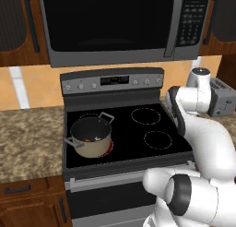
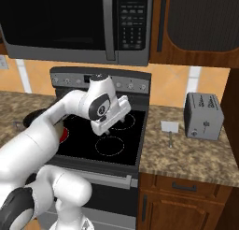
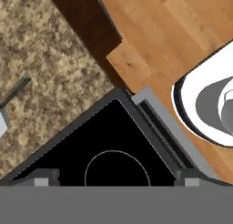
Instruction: Put the carrot and garlic in the pot. Retrieve the spatula and lightly stir the vegetables in the pot.
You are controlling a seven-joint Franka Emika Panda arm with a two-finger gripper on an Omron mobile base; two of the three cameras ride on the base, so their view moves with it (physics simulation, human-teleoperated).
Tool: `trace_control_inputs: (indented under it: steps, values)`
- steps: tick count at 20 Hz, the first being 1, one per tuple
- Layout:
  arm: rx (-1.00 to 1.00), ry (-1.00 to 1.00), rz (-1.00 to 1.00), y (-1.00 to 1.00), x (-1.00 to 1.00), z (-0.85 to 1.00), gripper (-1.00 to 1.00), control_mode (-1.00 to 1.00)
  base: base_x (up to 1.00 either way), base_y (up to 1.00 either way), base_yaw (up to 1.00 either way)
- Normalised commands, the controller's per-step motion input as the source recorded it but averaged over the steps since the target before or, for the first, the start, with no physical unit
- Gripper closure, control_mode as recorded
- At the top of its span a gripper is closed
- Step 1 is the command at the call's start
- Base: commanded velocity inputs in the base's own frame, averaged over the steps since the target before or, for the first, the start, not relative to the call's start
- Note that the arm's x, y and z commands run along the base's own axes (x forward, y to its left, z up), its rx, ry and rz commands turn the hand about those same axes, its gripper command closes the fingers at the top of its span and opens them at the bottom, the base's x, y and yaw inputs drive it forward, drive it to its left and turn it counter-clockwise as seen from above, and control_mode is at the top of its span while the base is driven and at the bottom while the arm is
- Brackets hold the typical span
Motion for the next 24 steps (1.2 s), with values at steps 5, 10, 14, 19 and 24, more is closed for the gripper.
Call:
trace_control_inputs:
  steps: [5, 10, 14, 19, 24]
  values:
    - [0.26, -0.06, -0.53, -0.75, 0.0, -0.04, -1.0, -1.0, 0.0, 0.0, 0.0]
    - [0.13, -0.07, -0.6, -0.6, 0.01, -0.11, -1.0, -1.0, 0.0, 0.0, 0.0]
    - [0.04, -0.04, -0.54, -0.32, 0.22, -0.26, -1.0, -1.0, 0.0, 0.0, 0.0]
    - [0.01, -0.07, -0.3, -0.15, 0.3, -0.32, -1.0, -1.0, 0.0, 0.0, 0.0]
    - [0.03, -0.05, -0.29, -0.01, 0.28, -0.4, -1.0, -1.0, 0.0, 0.0, 0.0]
